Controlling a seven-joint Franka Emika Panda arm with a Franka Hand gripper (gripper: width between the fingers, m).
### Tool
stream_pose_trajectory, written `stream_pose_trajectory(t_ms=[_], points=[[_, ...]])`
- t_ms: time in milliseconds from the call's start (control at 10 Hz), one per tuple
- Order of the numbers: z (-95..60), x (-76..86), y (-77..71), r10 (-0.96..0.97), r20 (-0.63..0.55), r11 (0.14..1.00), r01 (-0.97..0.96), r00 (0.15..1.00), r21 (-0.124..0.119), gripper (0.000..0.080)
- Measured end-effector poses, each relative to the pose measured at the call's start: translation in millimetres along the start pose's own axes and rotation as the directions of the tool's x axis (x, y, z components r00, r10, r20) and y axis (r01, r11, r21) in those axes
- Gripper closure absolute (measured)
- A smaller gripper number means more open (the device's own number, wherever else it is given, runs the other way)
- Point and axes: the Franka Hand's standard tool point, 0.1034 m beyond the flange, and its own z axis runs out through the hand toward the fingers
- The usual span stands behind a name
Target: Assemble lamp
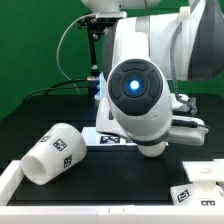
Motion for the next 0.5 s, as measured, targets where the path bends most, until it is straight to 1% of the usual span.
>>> stream_pose_trajectory(t_ms=[100,200,500], points=[[4.2,1.6,1.1,0.004,0.008,1.0,-0.004,1.0,-0.001,0.01],[8.1,4.1,3.1,0.011,0.022,1.0,-0.011,1.0,0.006,0.01],[12.6,8.2,4.9,0.015,0.028,1.0,-0.015,1.0,0.005,0.01]])
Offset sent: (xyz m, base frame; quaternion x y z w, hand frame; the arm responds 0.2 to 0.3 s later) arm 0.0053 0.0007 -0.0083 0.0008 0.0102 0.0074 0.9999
